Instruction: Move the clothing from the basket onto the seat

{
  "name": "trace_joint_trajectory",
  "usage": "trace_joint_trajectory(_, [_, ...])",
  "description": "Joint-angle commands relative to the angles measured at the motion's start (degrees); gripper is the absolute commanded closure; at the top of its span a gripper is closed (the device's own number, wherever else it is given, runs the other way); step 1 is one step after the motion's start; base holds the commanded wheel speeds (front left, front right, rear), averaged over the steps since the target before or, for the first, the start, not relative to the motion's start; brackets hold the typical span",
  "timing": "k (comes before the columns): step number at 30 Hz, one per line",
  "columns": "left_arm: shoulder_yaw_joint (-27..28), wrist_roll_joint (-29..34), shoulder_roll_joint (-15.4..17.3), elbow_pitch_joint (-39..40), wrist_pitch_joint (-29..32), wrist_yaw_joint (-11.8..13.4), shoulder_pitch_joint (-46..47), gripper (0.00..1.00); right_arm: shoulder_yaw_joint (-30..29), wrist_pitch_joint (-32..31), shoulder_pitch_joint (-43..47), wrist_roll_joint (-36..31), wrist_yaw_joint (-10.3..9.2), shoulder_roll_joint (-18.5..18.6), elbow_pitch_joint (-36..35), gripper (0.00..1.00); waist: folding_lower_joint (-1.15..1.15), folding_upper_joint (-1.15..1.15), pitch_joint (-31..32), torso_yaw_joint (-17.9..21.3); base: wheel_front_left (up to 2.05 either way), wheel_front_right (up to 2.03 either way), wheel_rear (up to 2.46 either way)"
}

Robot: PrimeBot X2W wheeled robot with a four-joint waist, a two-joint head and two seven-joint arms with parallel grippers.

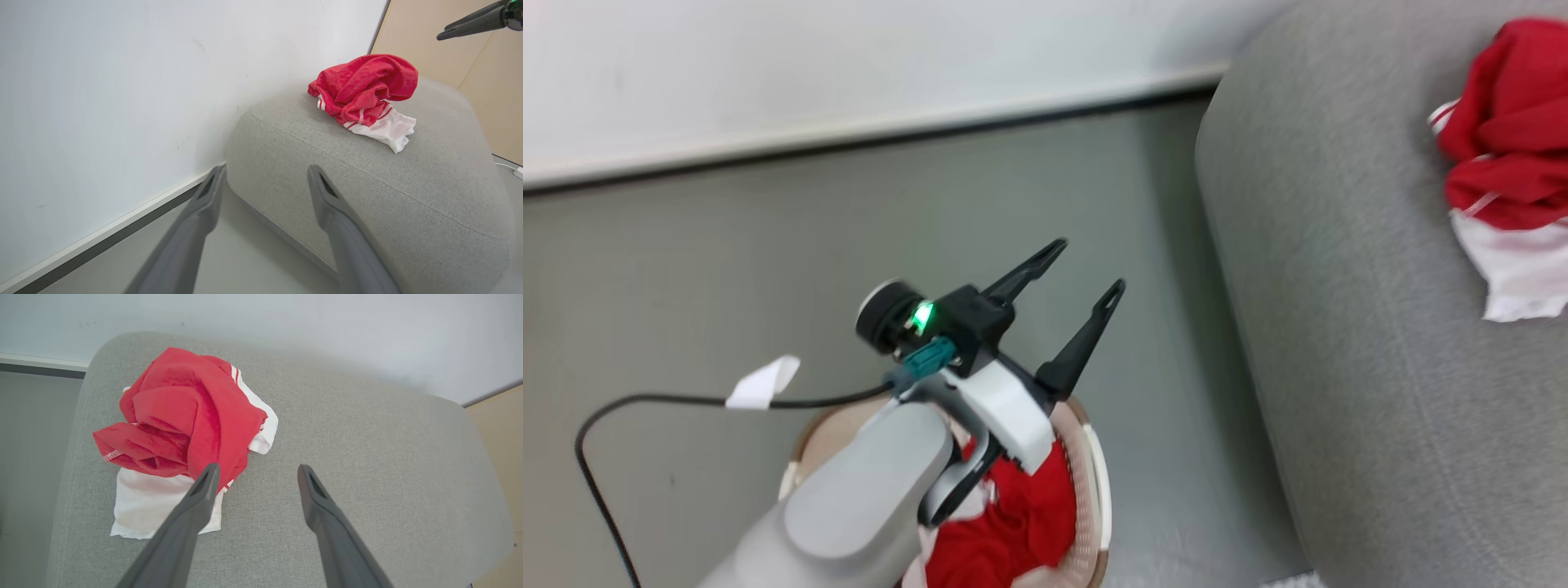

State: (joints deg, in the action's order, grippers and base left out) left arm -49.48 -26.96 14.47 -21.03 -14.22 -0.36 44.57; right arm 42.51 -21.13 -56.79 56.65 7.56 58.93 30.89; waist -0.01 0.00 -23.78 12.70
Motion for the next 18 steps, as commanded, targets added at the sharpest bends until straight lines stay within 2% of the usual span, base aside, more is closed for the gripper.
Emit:
trace_joint_trajectory(1, [0.45, -1.07, 0.45, 0.02, -0.45, 0.4, -1.68, 0.0, 0.46, 0.18, -0.09, 0.07, -0.14, 0.92, -0.95, 0.0, 0.01, 0.0, 5.77, 0.65, 0.0, 0.0, 0.0])
trace_joint_trajectory(7, [2.71, -2.75, 0.87, 1.14, -0.92, 1.96, -6.97, 0.0, 0.54, 3.82, 0.27, -1.12, -0.14, 1.93, -6.39, 0.0, 0.01, 0.0, 13.99, -0.14, 0.0, 0.0, 0.0])
trace_joint_trajectory(12, [5.59, -4.36, 1.84, 2.99, -0.91, 3.76, -11.51, 0.0, 0.19, 7.38, 3.67, -1.03, -0.14, -0.1, -10.98, 0.0, 0.01, 0.0, 19.0, -1.48, 0.0, 0.0, 0.0])
trace_joint_trajectory(18, [10.45, -4.73, 4.49, 5.85, -0.91, 6.36, -16.95, 0.0, -2.63, 14.11, 8.92, -2.26, -0.14, -5.21, -15.46, 0.0, 0.01, 0.0, 22.19, -3.29, 0.0, 0.0, 0.0])
